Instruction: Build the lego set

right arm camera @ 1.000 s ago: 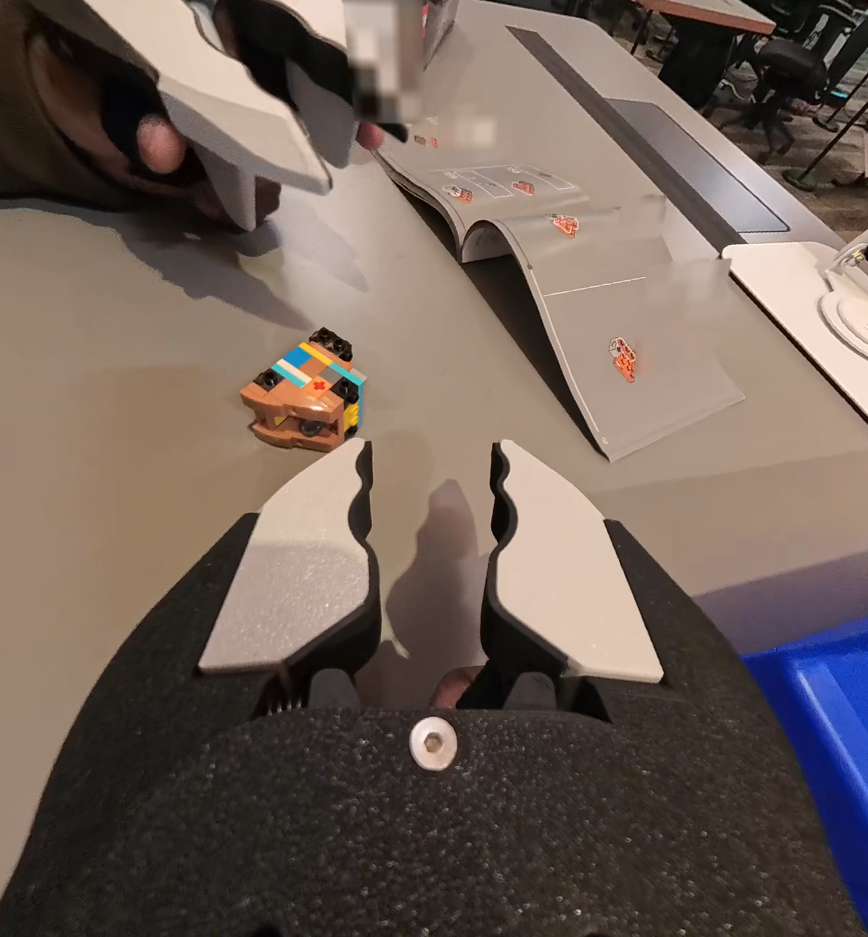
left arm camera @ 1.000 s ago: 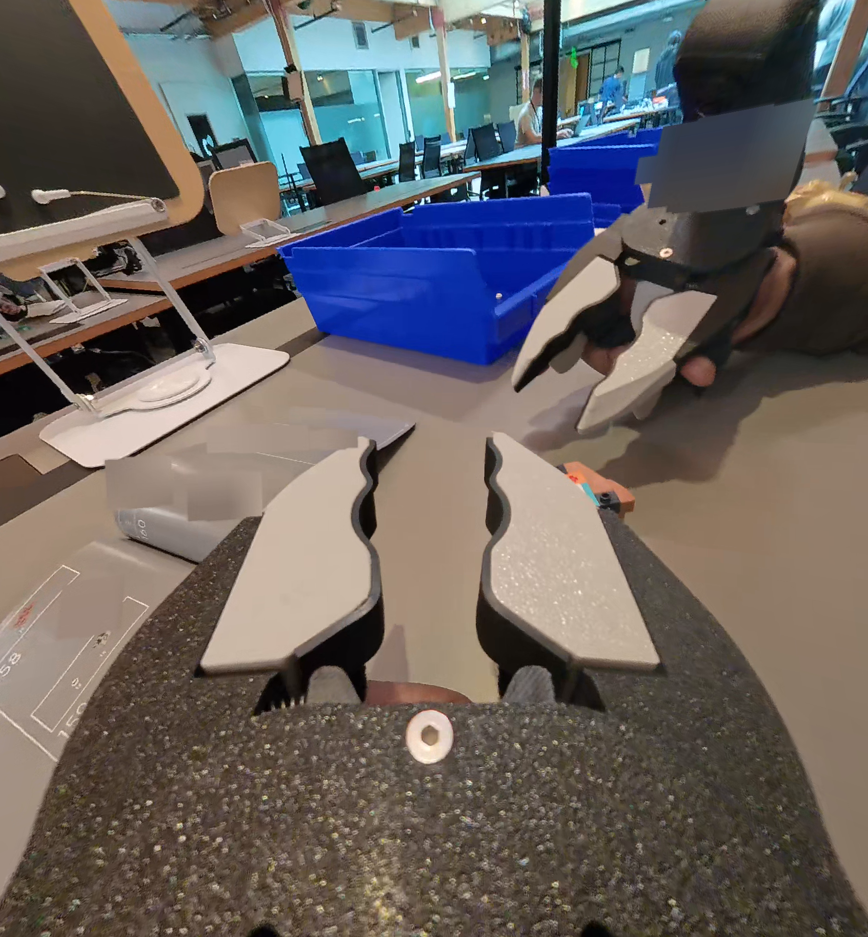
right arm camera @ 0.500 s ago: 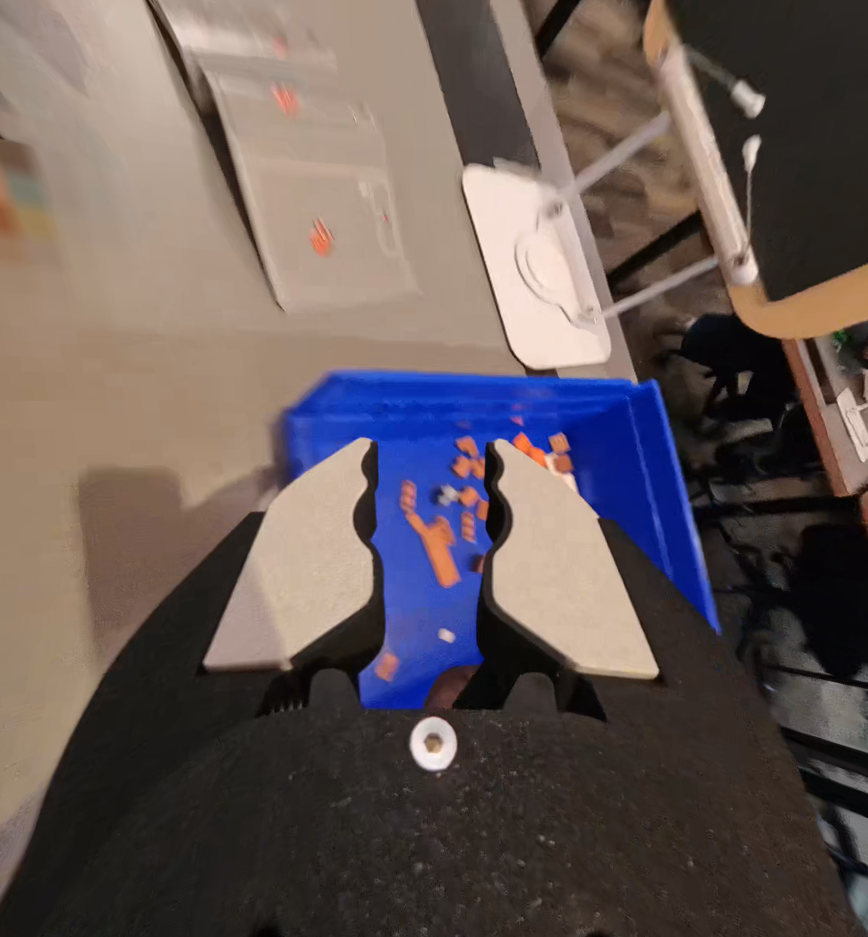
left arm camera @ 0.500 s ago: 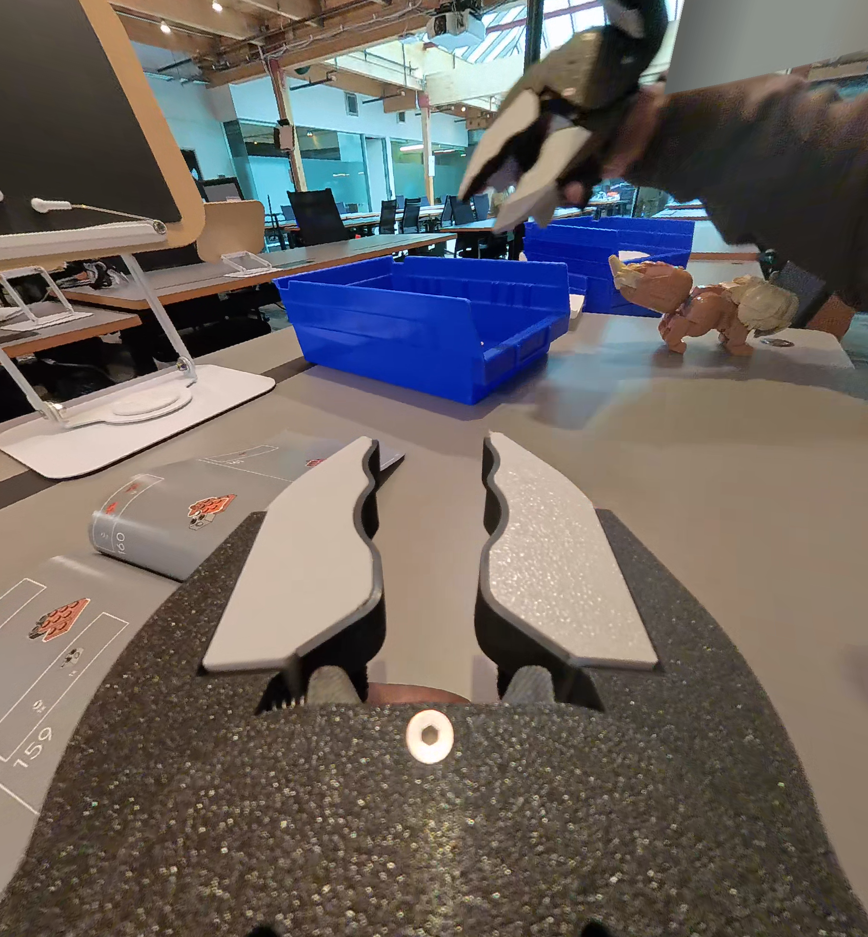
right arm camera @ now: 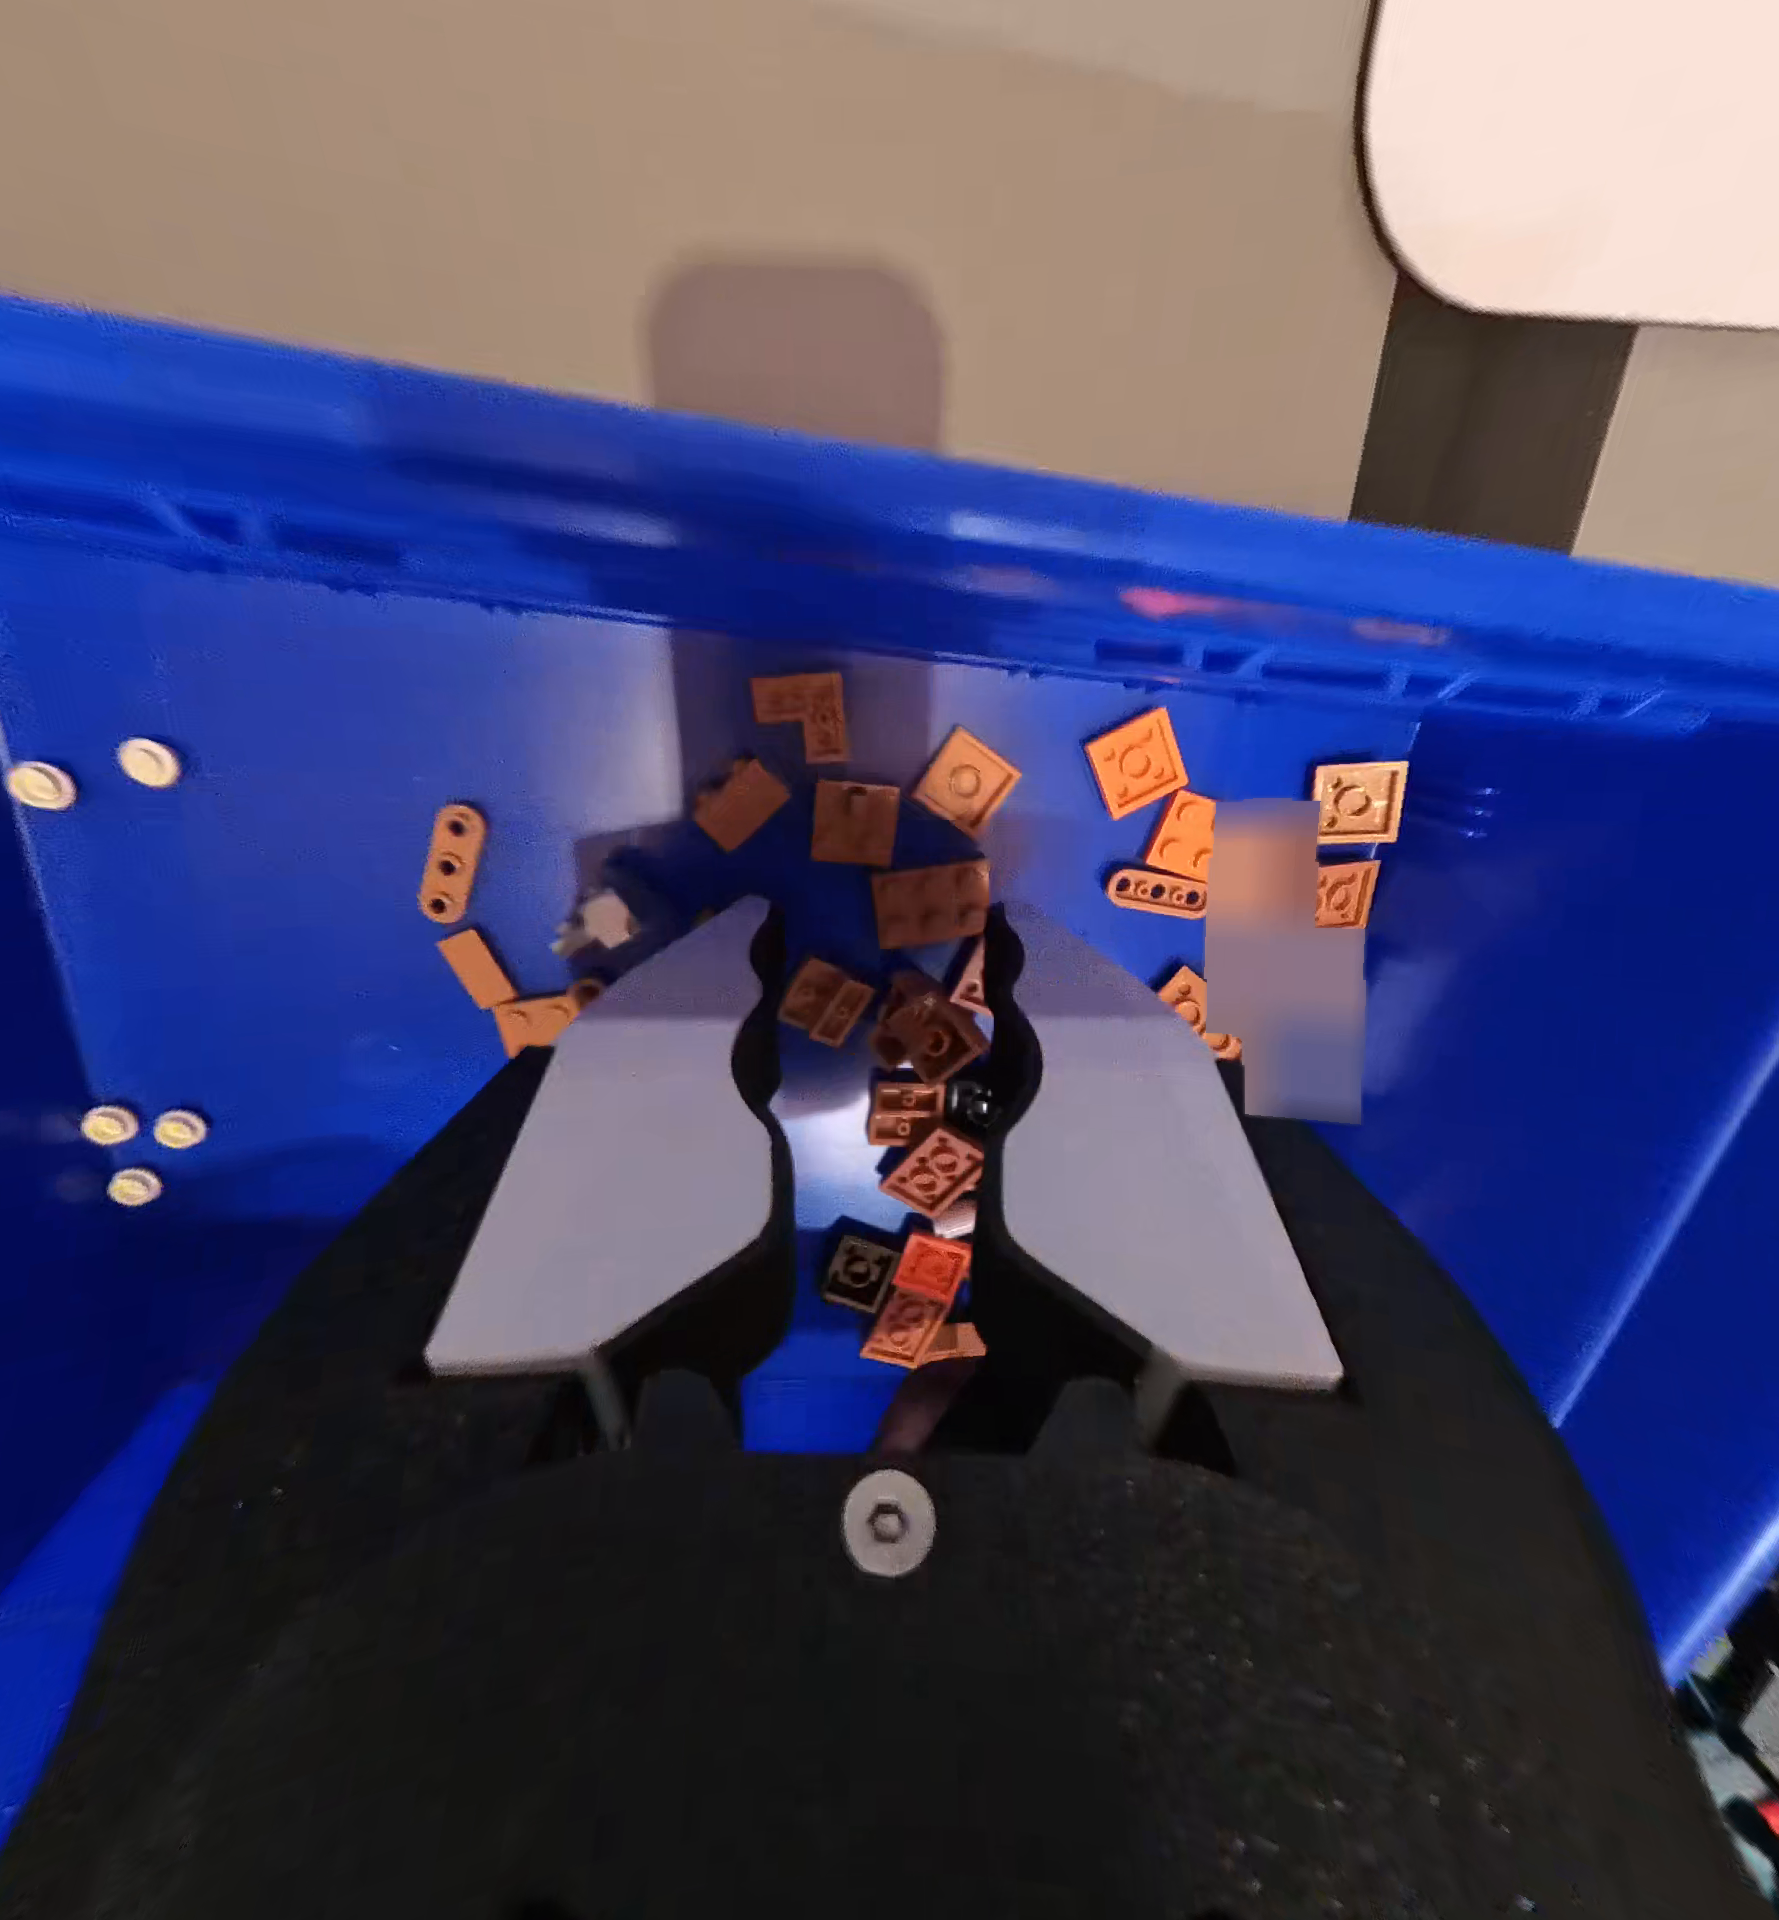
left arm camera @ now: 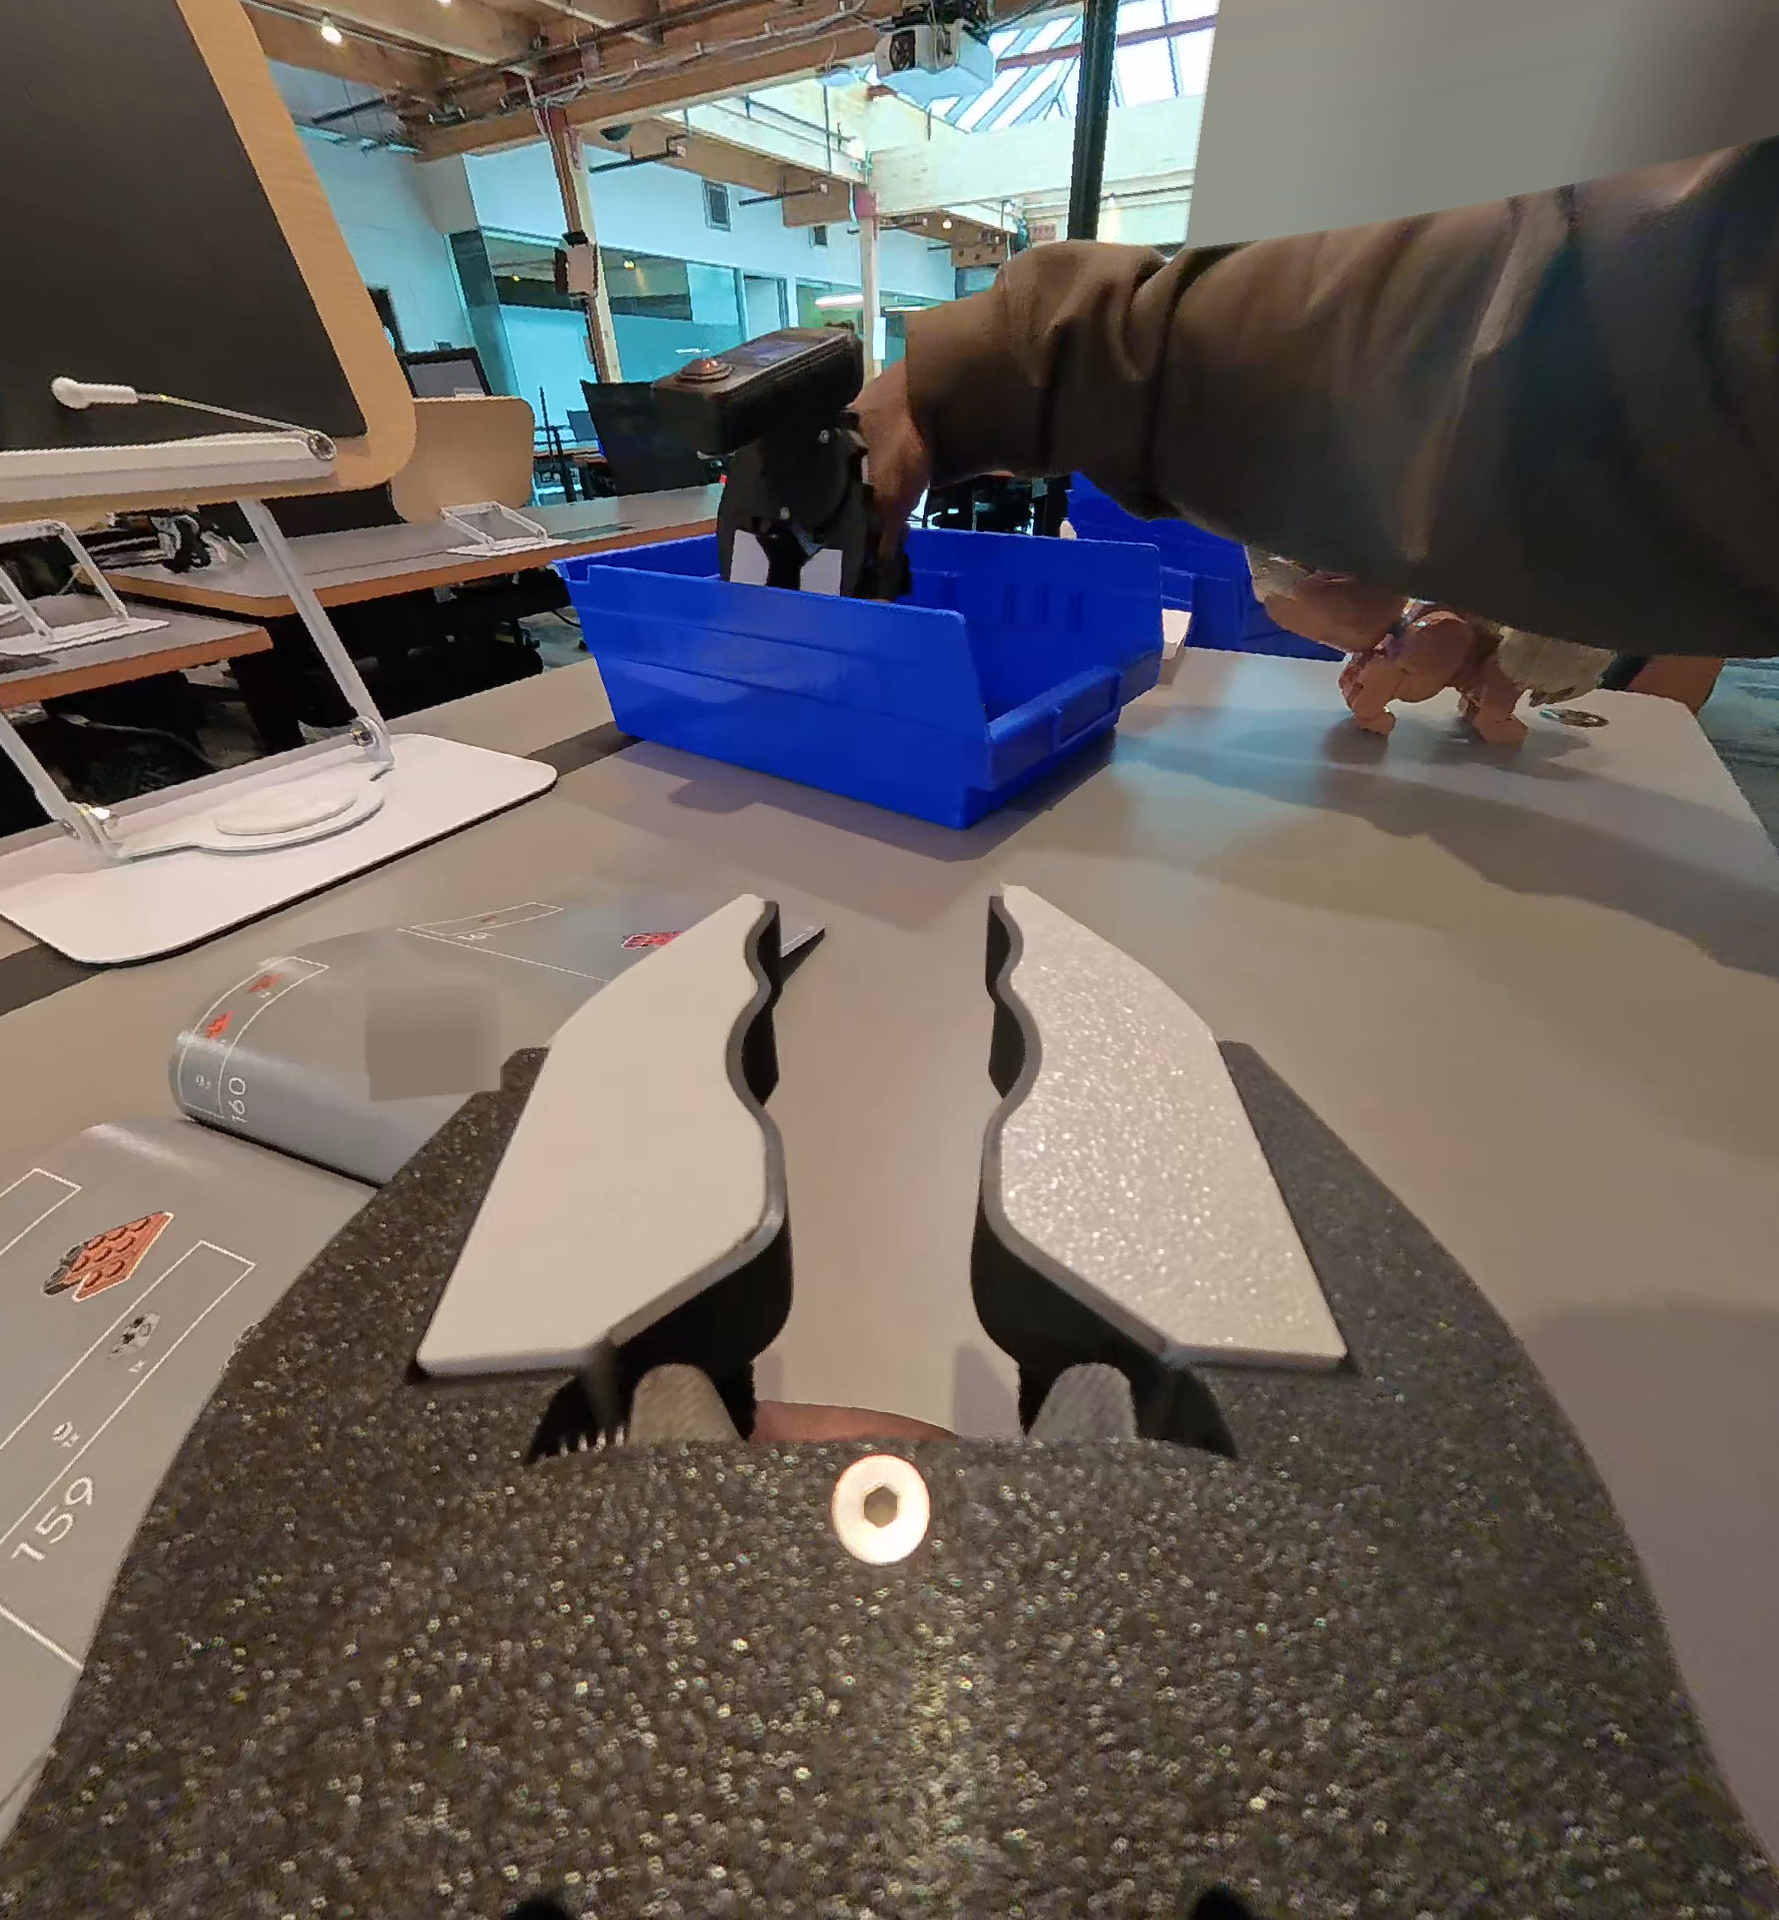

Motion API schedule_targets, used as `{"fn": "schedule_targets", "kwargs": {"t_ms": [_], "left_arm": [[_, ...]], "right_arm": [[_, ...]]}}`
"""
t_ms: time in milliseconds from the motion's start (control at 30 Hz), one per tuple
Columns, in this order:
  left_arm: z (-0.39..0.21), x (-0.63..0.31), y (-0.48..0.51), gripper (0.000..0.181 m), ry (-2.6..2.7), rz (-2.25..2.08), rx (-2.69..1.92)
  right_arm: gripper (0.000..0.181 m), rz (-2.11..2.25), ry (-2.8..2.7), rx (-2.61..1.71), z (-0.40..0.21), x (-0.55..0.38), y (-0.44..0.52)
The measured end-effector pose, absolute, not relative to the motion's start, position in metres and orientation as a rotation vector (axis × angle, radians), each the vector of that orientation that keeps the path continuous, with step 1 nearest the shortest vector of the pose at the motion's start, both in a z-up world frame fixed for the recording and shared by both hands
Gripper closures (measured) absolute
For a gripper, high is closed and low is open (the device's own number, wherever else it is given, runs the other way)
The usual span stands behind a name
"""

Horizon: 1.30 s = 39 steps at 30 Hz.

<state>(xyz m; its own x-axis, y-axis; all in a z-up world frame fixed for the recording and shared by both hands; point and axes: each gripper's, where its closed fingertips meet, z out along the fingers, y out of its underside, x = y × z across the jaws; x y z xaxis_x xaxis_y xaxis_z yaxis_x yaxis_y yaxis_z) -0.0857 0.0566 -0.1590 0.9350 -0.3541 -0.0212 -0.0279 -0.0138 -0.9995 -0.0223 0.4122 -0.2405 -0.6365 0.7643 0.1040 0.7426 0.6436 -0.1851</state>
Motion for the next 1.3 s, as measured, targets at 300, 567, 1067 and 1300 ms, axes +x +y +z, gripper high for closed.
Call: {"fn": "schedule_targets", "kwargs": {"t_ms": [300, 567, 1067, 1300], "left_arm": [[-0.157, -0.091, 0.057, 0.143, 0.262, -0.298, -1.563], [-0.156, -0.090, 0.056, 0.144, 0.270, -0.284, -1.555], [-0.173, -0.076, 0.047, 0.145, 0.376, -0.169, -1.666], [-0.184, -0.056, 0.033, 0.145, 0.517, -0.122, -1.695]], "right_arm": [[0.148, 0.219, -2.753, -1.323, -0.259, -0.028, 0.418], [0.157, 0.162, -2.647, -1.337, -0.243, -0.024, 0.420], [0.157, 0.613, -2.626, -0.872, -0.190, 0.046, 0.098], [0.157, 0.677, -2.729, -0.912, -0.245, 0.053, 0.044]]}}
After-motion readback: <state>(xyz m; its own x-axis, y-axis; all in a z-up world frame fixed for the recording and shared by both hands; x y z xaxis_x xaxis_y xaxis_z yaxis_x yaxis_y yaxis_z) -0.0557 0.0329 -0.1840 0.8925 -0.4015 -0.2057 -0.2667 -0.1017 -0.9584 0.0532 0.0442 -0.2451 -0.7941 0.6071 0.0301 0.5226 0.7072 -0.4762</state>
